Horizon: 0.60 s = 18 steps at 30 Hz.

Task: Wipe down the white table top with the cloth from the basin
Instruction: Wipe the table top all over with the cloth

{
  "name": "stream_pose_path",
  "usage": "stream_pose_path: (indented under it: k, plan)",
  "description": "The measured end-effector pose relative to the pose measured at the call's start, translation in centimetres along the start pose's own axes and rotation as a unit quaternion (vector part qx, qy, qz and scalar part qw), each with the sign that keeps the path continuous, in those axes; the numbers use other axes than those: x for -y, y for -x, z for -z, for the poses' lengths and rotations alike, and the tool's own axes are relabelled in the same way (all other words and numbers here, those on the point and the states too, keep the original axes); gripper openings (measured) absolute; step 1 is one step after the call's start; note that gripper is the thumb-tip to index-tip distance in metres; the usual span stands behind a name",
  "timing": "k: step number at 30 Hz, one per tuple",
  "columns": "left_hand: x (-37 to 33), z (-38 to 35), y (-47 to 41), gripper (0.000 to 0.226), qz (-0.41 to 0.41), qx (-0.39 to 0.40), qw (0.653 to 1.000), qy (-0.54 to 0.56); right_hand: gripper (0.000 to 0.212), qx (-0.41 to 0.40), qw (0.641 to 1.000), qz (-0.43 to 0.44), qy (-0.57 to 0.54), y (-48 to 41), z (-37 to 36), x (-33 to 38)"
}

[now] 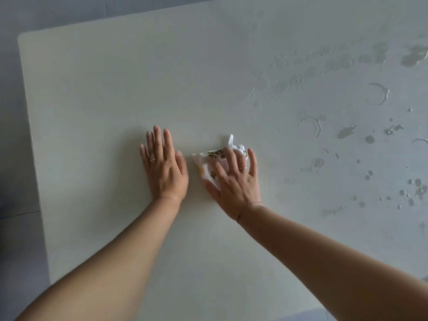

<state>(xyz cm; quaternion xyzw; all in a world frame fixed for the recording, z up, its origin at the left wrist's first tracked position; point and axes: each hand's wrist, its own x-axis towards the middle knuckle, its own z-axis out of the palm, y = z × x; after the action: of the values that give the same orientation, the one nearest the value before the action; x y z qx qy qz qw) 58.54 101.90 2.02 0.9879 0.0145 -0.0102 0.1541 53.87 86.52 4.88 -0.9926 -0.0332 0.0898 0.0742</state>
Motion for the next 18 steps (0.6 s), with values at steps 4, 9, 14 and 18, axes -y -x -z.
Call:
stream_pose_path:
  k: [4,9,14,18]
  plan:
    - [-0.9,-0.1,5.8,0.057,-0.045,0.003,0.999,-0.018,0.053,-0.066,0.997,0.006,-0.035,1.0,-0.9,0.2]
    - [-0.6,-0.9,9.8,0.057,-0.046,0.043,0.997,-0.039,0.051,-0.116,0.987,-0.051,-0.094,0.4,-1.0,0.7]
    - [-0.8,-1.0,9.9,0.057,-0.032,0.052,0.998,-0.032,0.046,-0.142,0.987,0.002,-0.074,0.3,-1.6,0.2]
    - [-1.0,-0.8,9.7,0.057,-0.024,0.054,0.997,-0.044,0.067,-0.013,0.998,0.054,-0.018,0.0,-2.4,-0.6]
